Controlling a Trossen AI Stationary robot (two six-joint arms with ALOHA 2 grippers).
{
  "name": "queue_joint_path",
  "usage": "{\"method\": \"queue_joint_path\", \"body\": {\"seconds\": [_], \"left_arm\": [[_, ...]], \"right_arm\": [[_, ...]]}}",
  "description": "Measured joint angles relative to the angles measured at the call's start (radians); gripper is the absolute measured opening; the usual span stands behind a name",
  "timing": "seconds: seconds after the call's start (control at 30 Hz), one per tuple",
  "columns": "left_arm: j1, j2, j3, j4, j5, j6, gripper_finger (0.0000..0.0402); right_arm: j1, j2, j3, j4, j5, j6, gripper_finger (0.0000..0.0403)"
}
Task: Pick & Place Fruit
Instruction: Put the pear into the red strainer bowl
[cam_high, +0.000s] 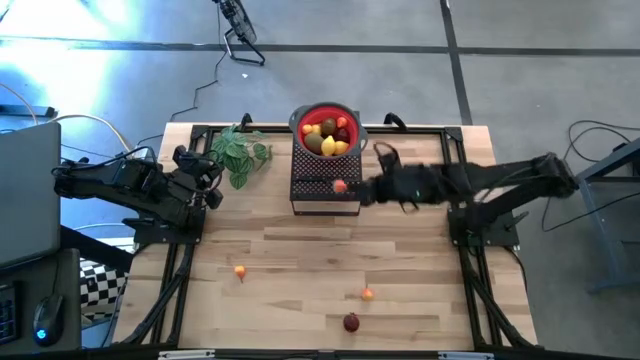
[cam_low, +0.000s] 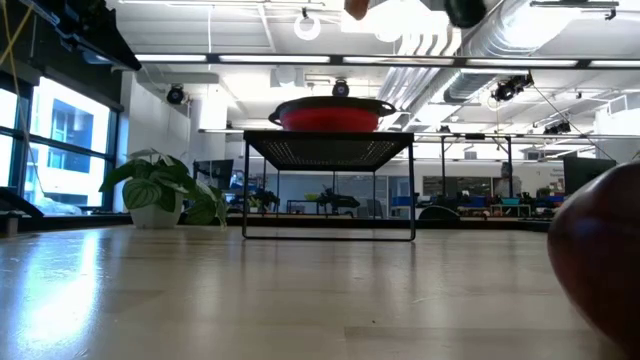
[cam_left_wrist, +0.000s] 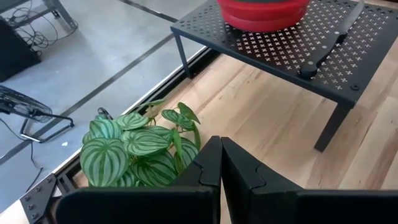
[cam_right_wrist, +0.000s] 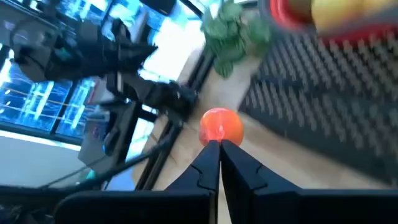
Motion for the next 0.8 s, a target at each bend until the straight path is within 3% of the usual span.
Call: {"method": "queue_joint_path", "body": {"seconds": [0.2,0.43,0.8], "left_arm": [[0.000,0.000,0.000,0.000,-0.001,0.000,0.0000],[0.000,0.000,0.000,0.000,-0.001,0.000,0.0000],[0.000,0.000,0.000,0.000,-0.081,0.000,0.0000]], "right_arm": [[-0.178,0.004,0.000,0.063,-0.120,-0.168,0.0003],[-0.321,0.009,0.000,0.074,-0.188,-0.280,0.0003],[-0.419,0.058,0.000,0.142,-0.123,-0.407,0.0003]]}}
